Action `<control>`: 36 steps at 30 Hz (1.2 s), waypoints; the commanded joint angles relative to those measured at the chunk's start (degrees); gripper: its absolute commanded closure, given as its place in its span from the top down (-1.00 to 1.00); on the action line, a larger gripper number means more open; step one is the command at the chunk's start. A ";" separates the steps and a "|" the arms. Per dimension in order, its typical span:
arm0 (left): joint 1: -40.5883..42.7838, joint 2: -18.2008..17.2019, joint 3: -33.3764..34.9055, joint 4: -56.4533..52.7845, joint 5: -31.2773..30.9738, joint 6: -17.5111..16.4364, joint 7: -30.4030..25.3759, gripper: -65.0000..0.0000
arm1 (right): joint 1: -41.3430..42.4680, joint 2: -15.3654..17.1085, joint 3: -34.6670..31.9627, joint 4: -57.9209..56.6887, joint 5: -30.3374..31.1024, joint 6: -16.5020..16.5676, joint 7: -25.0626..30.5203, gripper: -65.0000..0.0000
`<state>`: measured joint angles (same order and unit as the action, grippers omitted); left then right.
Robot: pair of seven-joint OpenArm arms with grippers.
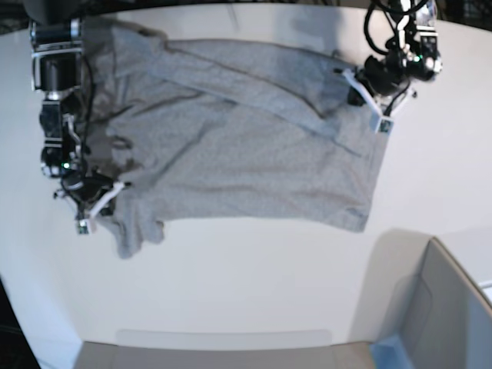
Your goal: Layout the t-shirt on the table in an organized manner, then fold the t-shirt properly
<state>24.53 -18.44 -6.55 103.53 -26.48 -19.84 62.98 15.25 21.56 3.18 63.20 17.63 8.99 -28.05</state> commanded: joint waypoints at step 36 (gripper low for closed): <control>-44.89 2.57 -7.83 -27.61 5.69 15.31 -5.35 -0.05 | 0.01 0.90 0.29 5.50 0.09 0.10 -3.20 -1.00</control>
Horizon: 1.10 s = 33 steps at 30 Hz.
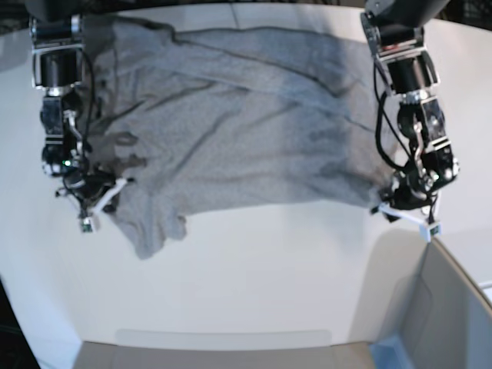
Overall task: Layout the t-shirt on the table in an organized manner, then fold the t-shirt properly
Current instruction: 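Grasp the shirt edge again with both grippers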
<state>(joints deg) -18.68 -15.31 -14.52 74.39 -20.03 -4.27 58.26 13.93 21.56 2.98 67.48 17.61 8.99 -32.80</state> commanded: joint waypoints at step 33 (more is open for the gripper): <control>-1.67 -4.78 12.11 -4.37 -1.02 -8.17 -5.29 -0.05 | 1.23 1.95 0.40 1.75 0.11 0.10 0.84 -1.00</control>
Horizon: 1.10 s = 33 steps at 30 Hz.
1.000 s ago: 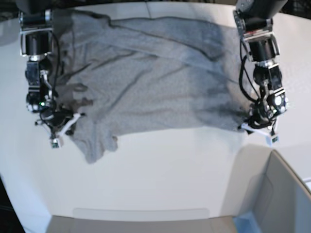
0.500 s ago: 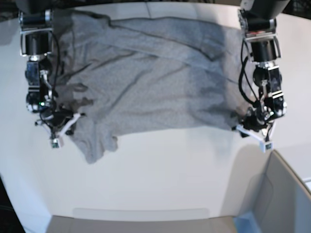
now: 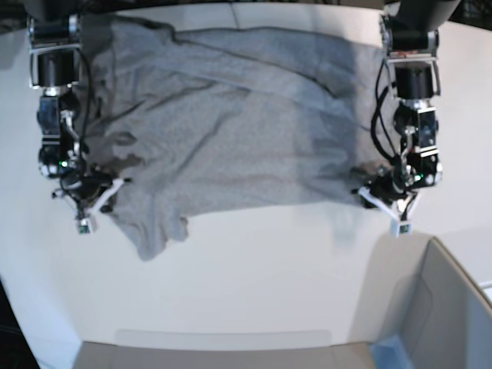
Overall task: Layout the t-shirt on the table in an organized manner, then fold the t-shirt properly
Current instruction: 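Grasp the shirt edge again with both grippers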
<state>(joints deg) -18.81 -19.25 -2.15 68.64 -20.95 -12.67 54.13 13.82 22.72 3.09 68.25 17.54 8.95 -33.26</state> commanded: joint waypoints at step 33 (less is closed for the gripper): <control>0.21 -0.40 -3.08 -1.78 -4.06 -11.03 -0.90 -0.46 | 1.78 0.80 0.20 1.07 0.17 0.15 1.39 -1.00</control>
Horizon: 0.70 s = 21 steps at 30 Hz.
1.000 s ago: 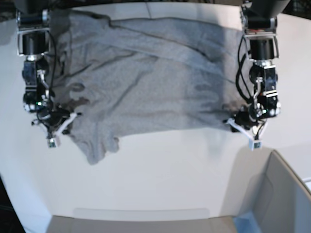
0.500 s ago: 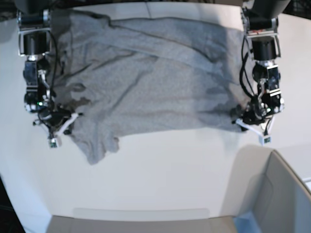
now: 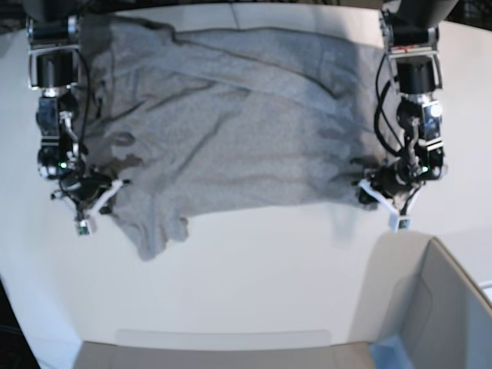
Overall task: Layout the t-shirt on the table in an organized manner, then fold the t-shirt properly
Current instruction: 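Grasp the shirt edge again with both grippers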
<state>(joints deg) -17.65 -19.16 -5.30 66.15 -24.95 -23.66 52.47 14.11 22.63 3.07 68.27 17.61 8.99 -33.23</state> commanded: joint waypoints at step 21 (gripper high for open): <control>1.25 -0.67 8.77 0.71 -0.15 -0.12 1.47 -1.00 | 22.59 -2.19 -6.10 -30.16 0.37 3.27 14.73 -0.36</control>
<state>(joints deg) -16.49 -19.86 3.36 67.00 -25.63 -23.62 50.68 34.02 20.40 -3.38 36.80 17.52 11.62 -20.58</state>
